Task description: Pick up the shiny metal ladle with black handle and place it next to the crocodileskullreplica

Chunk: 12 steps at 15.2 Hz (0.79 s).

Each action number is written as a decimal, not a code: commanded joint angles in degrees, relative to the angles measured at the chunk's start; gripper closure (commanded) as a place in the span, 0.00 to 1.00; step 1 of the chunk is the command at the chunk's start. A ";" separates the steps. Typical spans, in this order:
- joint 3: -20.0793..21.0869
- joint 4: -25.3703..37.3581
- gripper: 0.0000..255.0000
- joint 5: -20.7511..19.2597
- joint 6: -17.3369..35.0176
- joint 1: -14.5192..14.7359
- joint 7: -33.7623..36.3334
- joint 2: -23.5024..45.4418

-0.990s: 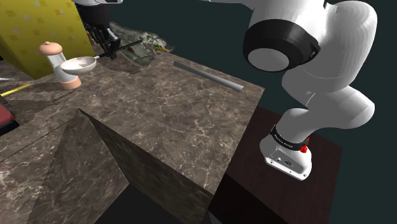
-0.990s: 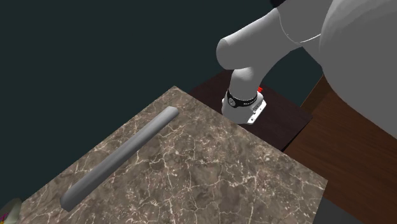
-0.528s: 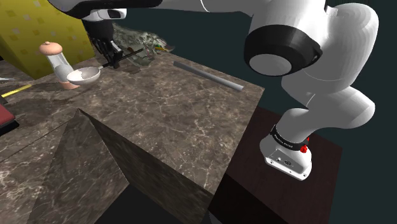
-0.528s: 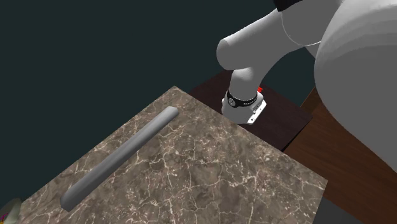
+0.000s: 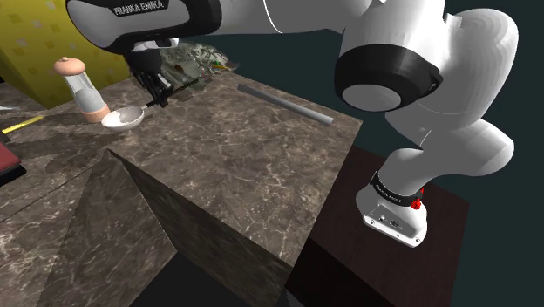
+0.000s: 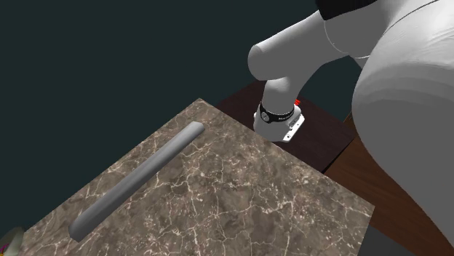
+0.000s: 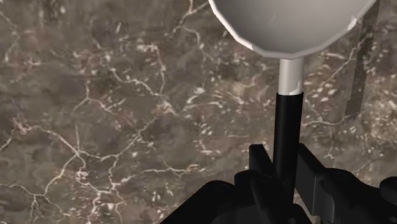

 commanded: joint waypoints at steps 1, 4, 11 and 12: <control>0.36 -0.83 1.00 0.42 1.16 0.07 -0.12 -0.48; 0.91 -2.15 1.00 1.07 2.93 0.13 -0.41 -1.20; 2.45 -4.65 1.00 2.75 6.85 -0.07 -1.09 -3.14; 2.69 -4.94 1.00 3.01 7.39 -0.13 -1.19 -3.44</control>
